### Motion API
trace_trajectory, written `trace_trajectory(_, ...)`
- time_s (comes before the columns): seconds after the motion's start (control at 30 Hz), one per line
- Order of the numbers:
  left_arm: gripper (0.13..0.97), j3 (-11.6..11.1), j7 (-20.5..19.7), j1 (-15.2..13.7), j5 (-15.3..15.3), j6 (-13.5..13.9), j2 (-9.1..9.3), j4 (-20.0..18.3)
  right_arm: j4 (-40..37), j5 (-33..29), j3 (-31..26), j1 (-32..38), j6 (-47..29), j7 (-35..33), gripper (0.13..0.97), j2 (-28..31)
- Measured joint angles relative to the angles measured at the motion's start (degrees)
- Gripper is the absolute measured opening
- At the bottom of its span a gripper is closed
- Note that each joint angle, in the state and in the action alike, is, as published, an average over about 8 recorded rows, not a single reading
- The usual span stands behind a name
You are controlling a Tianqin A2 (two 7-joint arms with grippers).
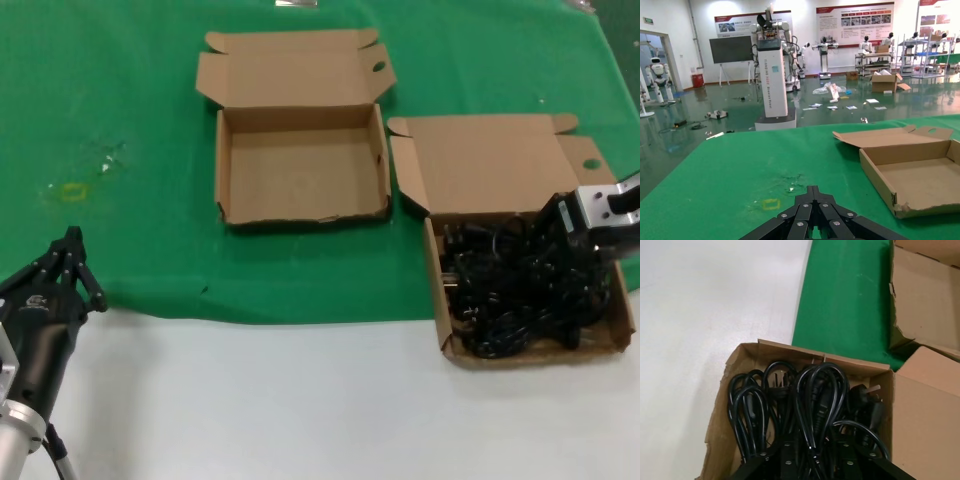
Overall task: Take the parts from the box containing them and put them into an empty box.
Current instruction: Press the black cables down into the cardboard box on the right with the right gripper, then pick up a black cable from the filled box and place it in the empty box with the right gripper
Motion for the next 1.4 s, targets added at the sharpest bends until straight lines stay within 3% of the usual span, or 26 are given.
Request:
trace_trajectory(0.33,0.144,0.0,0.0,0.0,0.0,0.0,0.0,0.0,-0.9,-0.4,0.4,0.4,0.7,-0.8,0.227,-0.2)
trace_trajectory(0.83,0.144,0.0,0.0,0.0,0.0,0.0,0.0,0.0,2.8,0.4,1.6,1.6,-2.3,2.4,0.205,1.8)
trace_trajectory(1.4,0.144,0.0,0.0,0.0,0.0,0.0,0.0,0.0,1.9,1.0,1.4,8.3,-9.6,5.7,0.204,1.5)
